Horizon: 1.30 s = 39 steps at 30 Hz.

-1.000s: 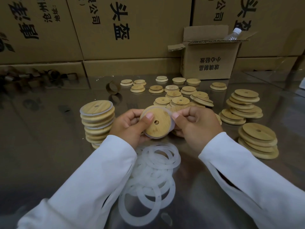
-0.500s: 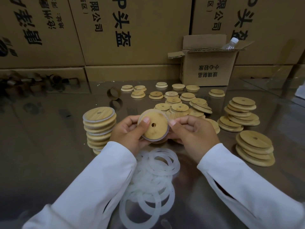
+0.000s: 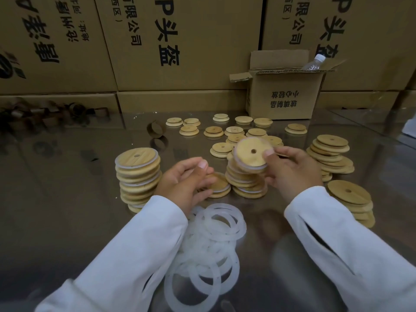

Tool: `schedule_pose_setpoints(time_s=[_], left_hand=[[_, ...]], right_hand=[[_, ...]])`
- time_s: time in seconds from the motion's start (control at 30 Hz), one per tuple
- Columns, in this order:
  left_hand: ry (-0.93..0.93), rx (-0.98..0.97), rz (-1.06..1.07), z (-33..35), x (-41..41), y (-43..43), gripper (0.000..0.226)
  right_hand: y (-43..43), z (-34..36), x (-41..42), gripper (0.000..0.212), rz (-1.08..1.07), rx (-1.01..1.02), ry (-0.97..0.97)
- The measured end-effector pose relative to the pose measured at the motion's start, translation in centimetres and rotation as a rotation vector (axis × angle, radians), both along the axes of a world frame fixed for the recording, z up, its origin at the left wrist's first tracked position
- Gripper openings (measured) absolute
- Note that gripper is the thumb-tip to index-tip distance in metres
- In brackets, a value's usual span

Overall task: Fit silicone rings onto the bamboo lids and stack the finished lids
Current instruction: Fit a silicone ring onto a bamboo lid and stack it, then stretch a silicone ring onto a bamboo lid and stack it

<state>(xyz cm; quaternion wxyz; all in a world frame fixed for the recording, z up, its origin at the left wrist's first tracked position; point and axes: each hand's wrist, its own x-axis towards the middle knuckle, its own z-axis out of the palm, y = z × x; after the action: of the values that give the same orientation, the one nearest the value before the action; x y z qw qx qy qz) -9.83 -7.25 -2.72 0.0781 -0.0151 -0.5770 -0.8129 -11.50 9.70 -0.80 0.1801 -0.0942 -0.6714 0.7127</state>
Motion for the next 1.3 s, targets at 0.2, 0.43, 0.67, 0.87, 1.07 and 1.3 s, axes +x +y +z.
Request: schedule_pose_setpoints(time_s=[0.2, 0.43, 0.67, 0.87, 1.07, 1.3], left_hand=[[0.012, -0.014, -0.023, 0.0, 0.1, 0.2, 0.009], [0.017, -0.033, -0.022, -0.2, 0.0, 0.1, 0.01], [0.016, -0.025, -0.011, -0.1, 0.0, 0.0, 0.008], [0.024, -0.026, -0.014, -0.1, -0.1, 0.0, 0.01], [0.025, -0.041, -0.018, -0.1, 0.0, 0.0, 0.011], [0.018, -0.041, 0.009, 0.0, 0.1, 0.0, 0.009]], right_hand=[[1.1, -1.0, -1.7, 0.024, 0.006, -0.055, -0.093], [0.9, -1.7, -1.6, 0.037, 0.045, 0.46, -0.032], [2.9, -1.1, -2.0, 0.041, -0.161, 0.867, 0.011], [3.3, -1.9, -1.9, 0.066, -0.075, 1.375, -0.306], [3.0, -1.7, -1.9, 0.063, -0.104, 1.437, -0.36], [2.6, -1.1, -1.2, 0.066, -0.225, 1.432, -0.205]])
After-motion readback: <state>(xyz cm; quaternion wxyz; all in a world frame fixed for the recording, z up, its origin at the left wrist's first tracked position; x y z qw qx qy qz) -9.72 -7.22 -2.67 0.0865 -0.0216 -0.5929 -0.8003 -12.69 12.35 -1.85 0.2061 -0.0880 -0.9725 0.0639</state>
